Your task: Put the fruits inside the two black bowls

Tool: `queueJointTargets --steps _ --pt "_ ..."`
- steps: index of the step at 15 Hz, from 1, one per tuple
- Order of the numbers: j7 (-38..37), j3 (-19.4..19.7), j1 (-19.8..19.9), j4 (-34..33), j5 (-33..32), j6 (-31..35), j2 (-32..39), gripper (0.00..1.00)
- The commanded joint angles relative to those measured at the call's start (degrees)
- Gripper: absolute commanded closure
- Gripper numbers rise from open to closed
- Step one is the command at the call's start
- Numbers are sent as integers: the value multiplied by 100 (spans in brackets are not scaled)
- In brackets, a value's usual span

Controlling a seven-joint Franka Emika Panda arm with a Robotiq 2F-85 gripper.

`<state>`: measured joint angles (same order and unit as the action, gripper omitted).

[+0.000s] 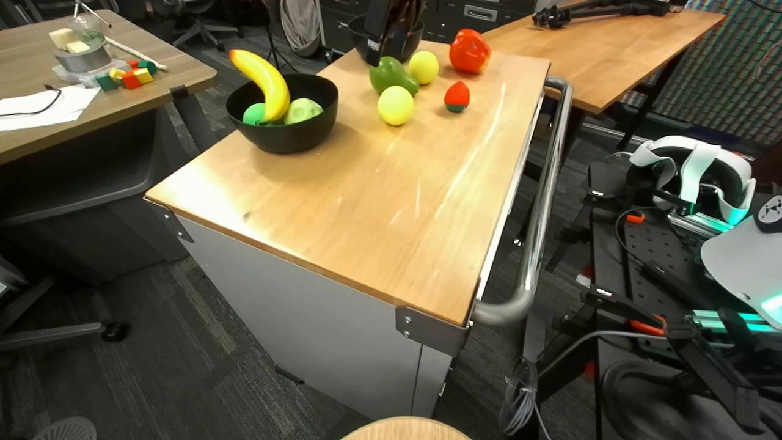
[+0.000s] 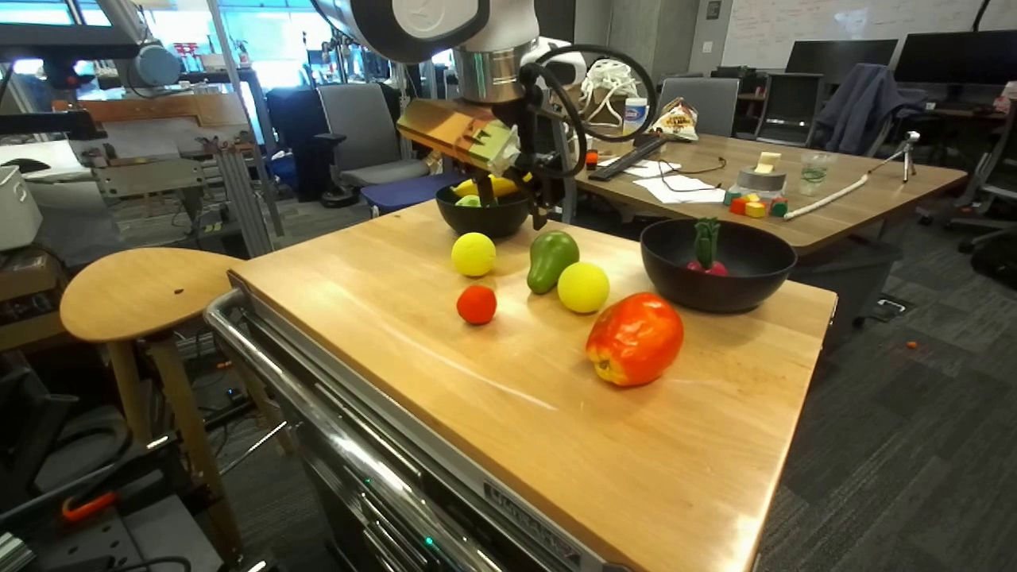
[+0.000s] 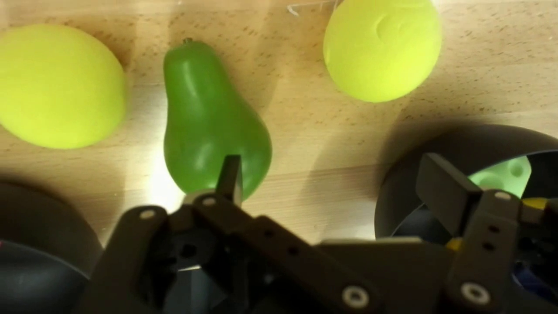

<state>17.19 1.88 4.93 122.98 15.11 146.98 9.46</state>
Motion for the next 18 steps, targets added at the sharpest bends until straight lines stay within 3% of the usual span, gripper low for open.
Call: queueJointTargets --steps 1,9,18 --pt "-361 32 1 -115 -392 -143 31 0" --pt "-610 219 51 -735 -1341 -112 475 0" --pt "573 -429 709 -1448 274 -677 1269 0"
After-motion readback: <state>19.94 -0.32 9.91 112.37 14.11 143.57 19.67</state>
